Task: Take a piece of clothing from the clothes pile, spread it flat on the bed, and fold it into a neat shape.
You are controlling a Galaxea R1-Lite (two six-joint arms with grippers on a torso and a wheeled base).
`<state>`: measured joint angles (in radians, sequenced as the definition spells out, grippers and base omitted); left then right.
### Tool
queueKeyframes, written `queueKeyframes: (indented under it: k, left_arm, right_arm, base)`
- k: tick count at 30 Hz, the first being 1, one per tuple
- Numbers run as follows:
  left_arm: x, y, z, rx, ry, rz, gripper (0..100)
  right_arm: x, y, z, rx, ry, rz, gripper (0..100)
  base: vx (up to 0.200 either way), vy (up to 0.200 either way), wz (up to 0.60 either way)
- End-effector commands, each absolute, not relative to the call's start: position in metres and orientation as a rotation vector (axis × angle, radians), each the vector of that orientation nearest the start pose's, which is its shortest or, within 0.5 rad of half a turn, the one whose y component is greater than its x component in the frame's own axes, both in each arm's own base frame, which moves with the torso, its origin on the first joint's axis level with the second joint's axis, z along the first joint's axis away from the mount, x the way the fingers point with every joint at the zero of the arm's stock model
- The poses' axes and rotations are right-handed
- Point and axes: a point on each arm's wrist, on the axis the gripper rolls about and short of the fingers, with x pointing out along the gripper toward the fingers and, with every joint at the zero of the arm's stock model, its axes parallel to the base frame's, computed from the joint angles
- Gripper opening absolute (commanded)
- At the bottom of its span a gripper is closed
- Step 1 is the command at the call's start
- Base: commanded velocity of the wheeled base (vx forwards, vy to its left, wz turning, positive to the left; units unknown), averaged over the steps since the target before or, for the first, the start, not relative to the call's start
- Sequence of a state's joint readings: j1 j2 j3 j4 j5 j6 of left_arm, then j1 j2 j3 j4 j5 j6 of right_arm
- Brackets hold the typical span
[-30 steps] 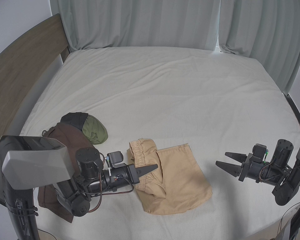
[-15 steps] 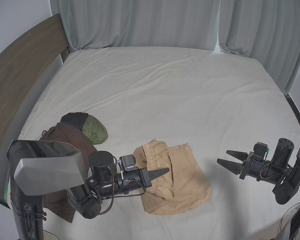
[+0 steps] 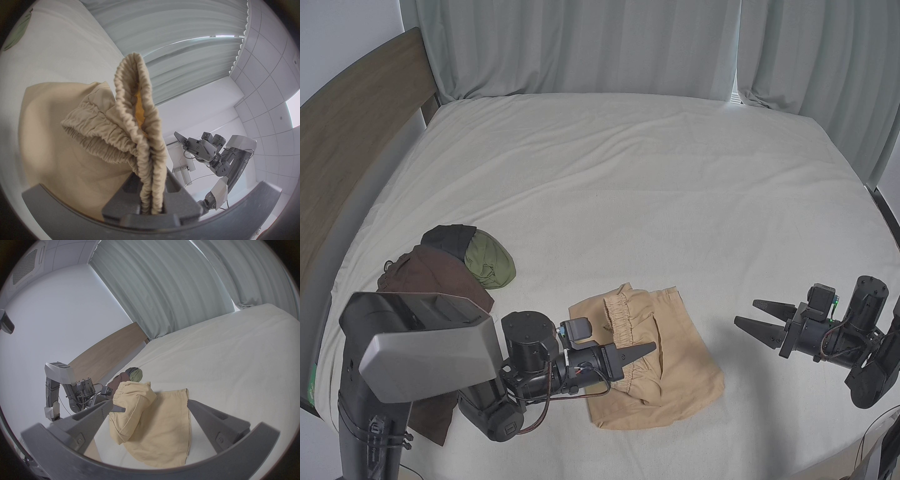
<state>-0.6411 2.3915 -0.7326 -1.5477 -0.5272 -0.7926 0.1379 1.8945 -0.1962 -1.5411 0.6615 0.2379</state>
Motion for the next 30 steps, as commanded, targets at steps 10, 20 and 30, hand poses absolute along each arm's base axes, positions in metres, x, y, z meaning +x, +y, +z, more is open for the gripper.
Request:
queueKeyframes:
  k: [10,20,30]
  left_arm:
    - [0.300,-0.240,0.002,-0.719,0.601,-1.042,100]
    - [0.297,-0.242,0.001,-0.719,0.603,-1.027,100]
    - [0.302,-0.225,0.016,-0.726,0.559,-0.999,100]
  right_arm:
    - [0.241,0.046,0.087,0.266,0.247,0.773,100]
    - [0.241,0.046,0.086,0.267,0.250,0.773,100]
    - [0.241,0.047,0.085,0.267,0.257,0.777,100]
  base:
    - [0.000,0.000,0.00]
    - [0.000,0.000,0.00]
    - [0.000,0.000,0.00]
